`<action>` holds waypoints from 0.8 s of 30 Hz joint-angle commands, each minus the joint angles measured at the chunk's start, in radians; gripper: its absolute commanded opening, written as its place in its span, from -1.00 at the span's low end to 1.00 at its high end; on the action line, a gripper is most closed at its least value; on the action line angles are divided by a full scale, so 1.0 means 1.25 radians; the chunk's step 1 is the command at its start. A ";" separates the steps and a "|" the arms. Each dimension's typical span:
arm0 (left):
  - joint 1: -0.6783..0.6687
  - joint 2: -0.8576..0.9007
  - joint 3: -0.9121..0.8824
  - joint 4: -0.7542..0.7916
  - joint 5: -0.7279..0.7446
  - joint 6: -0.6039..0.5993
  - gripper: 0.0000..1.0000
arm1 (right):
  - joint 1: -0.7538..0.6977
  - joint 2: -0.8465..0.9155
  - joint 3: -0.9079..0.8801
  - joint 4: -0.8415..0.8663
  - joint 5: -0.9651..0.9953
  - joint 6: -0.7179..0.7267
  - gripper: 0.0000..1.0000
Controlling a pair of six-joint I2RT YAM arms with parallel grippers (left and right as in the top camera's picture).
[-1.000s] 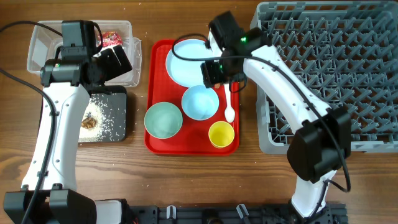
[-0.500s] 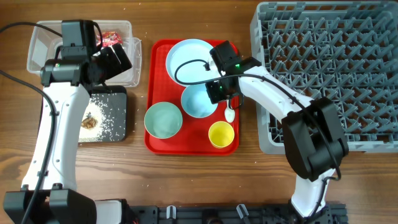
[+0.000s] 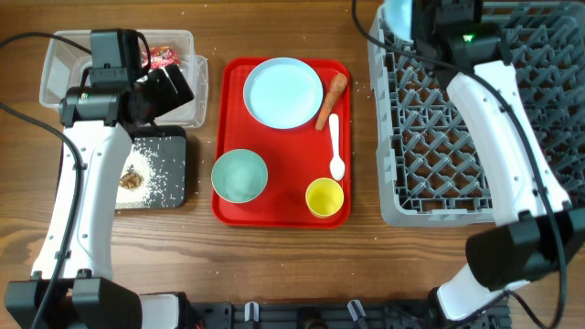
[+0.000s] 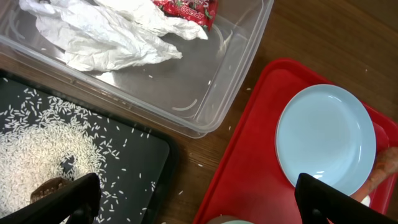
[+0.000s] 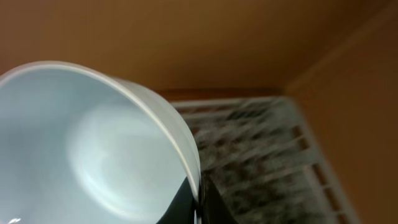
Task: Sort waste into correct bins and load items into the dishwasher rack
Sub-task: 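Carry the light-blue bowl to the dish rack's far corner and place it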
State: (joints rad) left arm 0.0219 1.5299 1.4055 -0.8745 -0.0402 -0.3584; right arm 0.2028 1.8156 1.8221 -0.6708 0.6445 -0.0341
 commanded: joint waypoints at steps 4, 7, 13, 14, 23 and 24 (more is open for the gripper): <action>0.003 0.008 0.004 0.001 -0.008 -0.013 1.00 | -0.006 0.153 -0.012 0.114 0.260 -0.366 -0.92; 0.003 0.008 0.004 0.001 -0.008 -0.013 1.00 | 0.005 0.206 -0.012 0.193 0.296 -0.470 -0.91; 0.003 0.008 0.004 0.001 -0.008 -0.013 1.00 | 0.018 0.268 -0.012 0.278 0.309 -0.595 -0.91; 0.003 0.008 0.004 0.001 -0.008 -0.013 1.00 | 0.018 0.273 -0.012 0.305 0.334 -0.643 -0.87; 0.003 0.008 0.004 0.001 -0.008 -0.013 1.00 | 0.085 0.300 -0.014 0.482 0.437 -0.936 -0.70; 0.003 0.008 0.004 0.001 -0.008 -0.013 1.00 | 0.085 0.308 -0.014 0.482 0.440 -0.937 -0.70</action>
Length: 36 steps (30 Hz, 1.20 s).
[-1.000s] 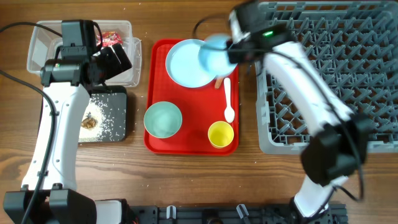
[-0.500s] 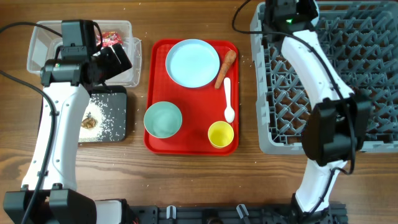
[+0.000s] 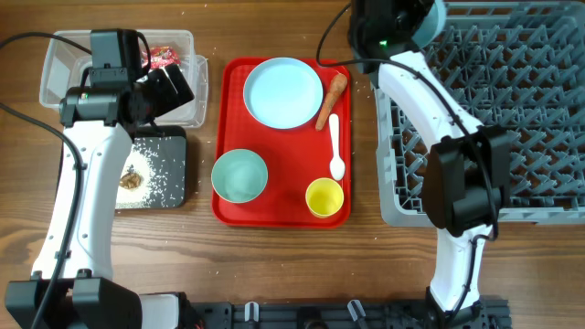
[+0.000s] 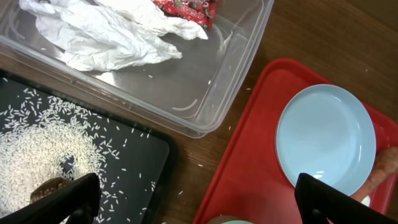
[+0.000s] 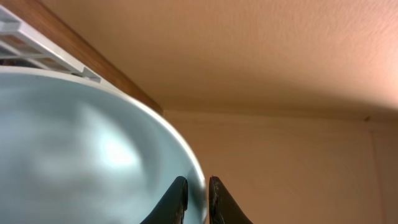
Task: Sort waste into correct bins and load items into the dishwasher rack
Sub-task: 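Carry the light-blue bowl to the dish rack's far corner and place it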
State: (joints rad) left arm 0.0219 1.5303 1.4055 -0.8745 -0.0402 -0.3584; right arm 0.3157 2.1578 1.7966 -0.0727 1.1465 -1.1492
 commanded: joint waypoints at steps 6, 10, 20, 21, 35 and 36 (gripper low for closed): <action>0.003 0.007 0.004 0.001 -0.008 -0.013 1.00 | -0.010 0.075 0.006 0.007 0.078 -0.042 -0.74; 0.003 0.007 0.004 0.001 -0.008 -0.013 1.00 | -0.009 0.075 0.006 0.081 0.083 -0.009 -0.54; 0.003 0.007 0.004 0.001 -0.008 -0.013 1.00 | -0.039 0.061 0.026 1.380 0.299 -0.562 0.29; 0.003 0.007 0.004 0.001 -0.008 -0.013 1.00 | -0.040 0.060 0.026 1.380 0.298 -0.546 0.31; 0.004 0.007 0.004 0.001 -0.008 -0.013 1.00 | 0.063 0.060 0.025 0.659 0.146 -0.266 0.45; 0.003 0.007 0.004 0.001 -0.008 -0.013 1.00 | 0.074 0.060 0.025 0.576 0.111 -0.190 0.44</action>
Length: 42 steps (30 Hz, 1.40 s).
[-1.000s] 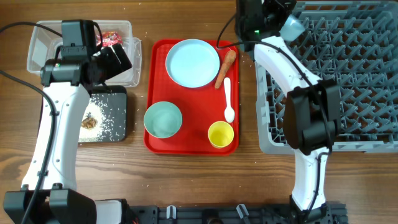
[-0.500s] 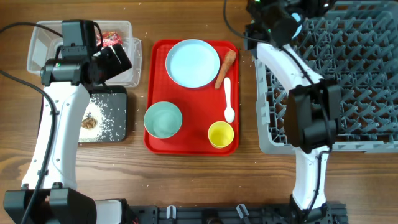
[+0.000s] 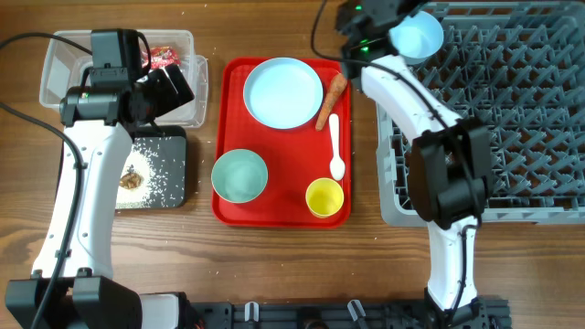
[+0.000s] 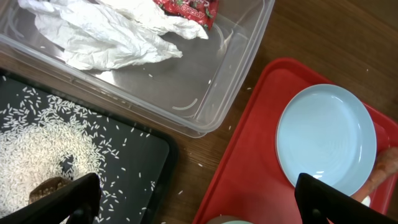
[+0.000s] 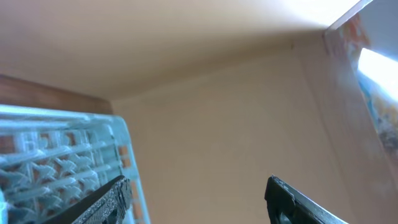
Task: Sort waste into correct bins and load items into the dishwasher rack
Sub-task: 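Carry the light-blue bowl to the dish rack's far corner and place it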
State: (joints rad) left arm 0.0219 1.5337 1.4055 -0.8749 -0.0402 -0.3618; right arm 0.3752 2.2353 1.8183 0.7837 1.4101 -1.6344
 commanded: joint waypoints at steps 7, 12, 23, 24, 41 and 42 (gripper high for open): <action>0.003 0.005 0.004 0.002 -0.008 -0.010 1.00 | 0.085 -0.115 0.009 -0.677 -0.398 0.907 0.44; 0.003 0.005 0.004 0.002 -0.008 -0.010 1.00 | -0.016 -0.389 0.008 -0.927 -0.930 1.333 0.57; 0.003 0.005 0.004 0.002 -0.008 -0.010 1.00 | -0.383 -0.263 0.005 -1.207 -1.172 1.823 0.06; 0.003 0.005 0.004 0.002 -0.008 -0.010 1.00 | -0.383 -0.241 0.005 -1.207 -1.180 1.834 -0.10; 0.004 0.005 0.004 0.002 -0.008 -0.010 1.00 | -0.365 -0.105 -0.090 -1.169 -1.284 1.853 -0.61; 0.004 0.005 0.004 0.002 -0.008 -0.010 1.00 | -0.365 -0.105 -0.090 -1.170 -1.275 1.852 -0.75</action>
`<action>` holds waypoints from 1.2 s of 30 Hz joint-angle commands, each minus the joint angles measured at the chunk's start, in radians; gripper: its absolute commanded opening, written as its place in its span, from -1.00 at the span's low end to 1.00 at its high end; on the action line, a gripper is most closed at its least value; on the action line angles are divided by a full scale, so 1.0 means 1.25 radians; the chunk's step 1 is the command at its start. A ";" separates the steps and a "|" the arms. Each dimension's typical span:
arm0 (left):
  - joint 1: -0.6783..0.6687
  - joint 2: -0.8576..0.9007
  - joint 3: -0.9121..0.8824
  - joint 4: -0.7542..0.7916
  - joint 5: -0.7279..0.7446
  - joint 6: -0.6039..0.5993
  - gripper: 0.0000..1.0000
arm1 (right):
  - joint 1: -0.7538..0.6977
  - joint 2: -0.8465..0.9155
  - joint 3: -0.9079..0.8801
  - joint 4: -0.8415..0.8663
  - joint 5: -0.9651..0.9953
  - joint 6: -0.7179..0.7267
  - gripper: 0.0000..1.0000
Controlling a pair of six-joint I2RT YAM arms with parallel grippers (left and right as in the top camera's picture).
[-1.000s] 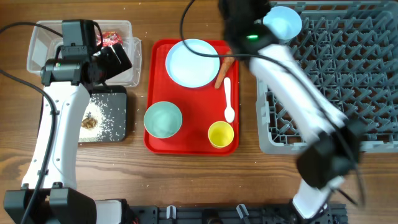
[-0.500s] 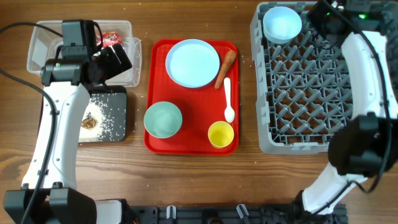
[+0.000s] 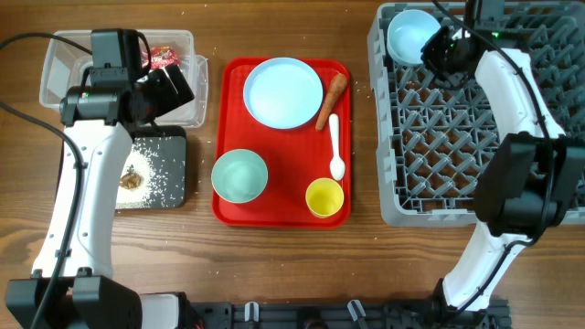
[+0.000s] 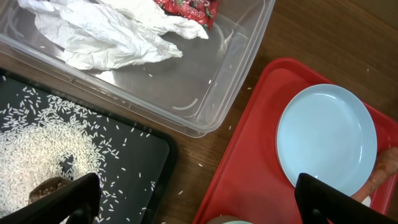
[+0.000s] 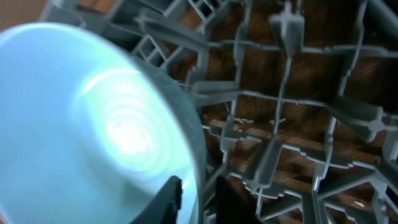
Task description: Sort waste into correct bins and load items into the dishwasher rack
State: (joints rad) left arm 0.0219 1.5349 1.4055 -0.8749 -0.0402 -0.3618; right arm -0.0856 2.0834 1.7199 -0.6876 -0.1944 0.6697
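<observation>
A light blue bowl (image 3: pixel 407 37) sits tilted in the far left corner of the grey dishwasher rack (image 3: pixel 457 137). My right gripper (image 5: pixel 198 196) is shut on the rim of that bowl (image 5: pixel 93 124), one finger inside and one outside. The red tray (image 3: pixel 283 174) holds a light blue plate (image 3: pixel 282 92), an orange carrot piece (image 3: pixel 331 100), a white spoon (image 3: pixel 335 146), a pale green bowl (image 3: pixel 239 175) and a yellow cup (image 3: pixel 324 196). My left gripper (image 4: pixel 193 202) hangs open between the bins and the tray, holding nothing.
A clear bin (image 3: pixel 64 68) at the far left holds crumpled tissue (image 4: pixel 112 37) and a red wrapper (image 4: pixel 186 9). In front of it a black tray (image 3: pixel 164 174) carries scattered rice and a brown scrap. Rack tines stand close around the bowl.
In the right wrist view the jaws stood wide apart against a bare wall; now they pinch the blue bowl's rim low among the rack tines. The left arm has not moved.
My right gripper held the blue bowl by its rim over the rack's far left corner, then turned it up toward the wall. Then its jaws showed wide apart. Now they grip the bowl set in the rack's corner. The left gripper stayed open throughout.
</observation>
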 commanded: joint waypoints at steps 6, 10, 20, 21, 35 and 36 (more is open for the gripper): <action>0.004 0.004 0.004 0.002 -0.008 -0.010 1.00 | 0.002 -0.032 -0.009 0.020 0.018 -0.056 -0.91; 0.003 0.004 0.004 0.002 -0.008 -0.010 1.00 | 0.003 -0.162 -0.009 0.014 0.193 -0.055 -0.91; 0.003 0.004 0.004 0.002 -0.008 -0.010 1.00 | 0.098 -0.217 -0.009 0.107 0.898 -0.337 -0.92; 0.003 0.004 0.004 0.002 -0.008 -0.010 1.00 | 0.114 -0.203 -0.009 0.138 0.898 -0.404 -0.91; 0.003 0.004 0.004 0.002 -0.008 -0.010 1.00 | 0.234 -0.008 -0.009 0.240 0.970 -0.599 -0.91; 0.003 0.004 0.004 0.002 -0.008 -0.010 1.00 | 0.234 0.003 -0.009 0.245 0.992 -0.599 -0.91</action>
State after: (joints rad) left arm 0.0219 1.5352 1.4055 -0.8749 -0.0402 -0.3618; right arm 0.2085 2.0266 1.7050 -0.3969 0.9432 -0.0731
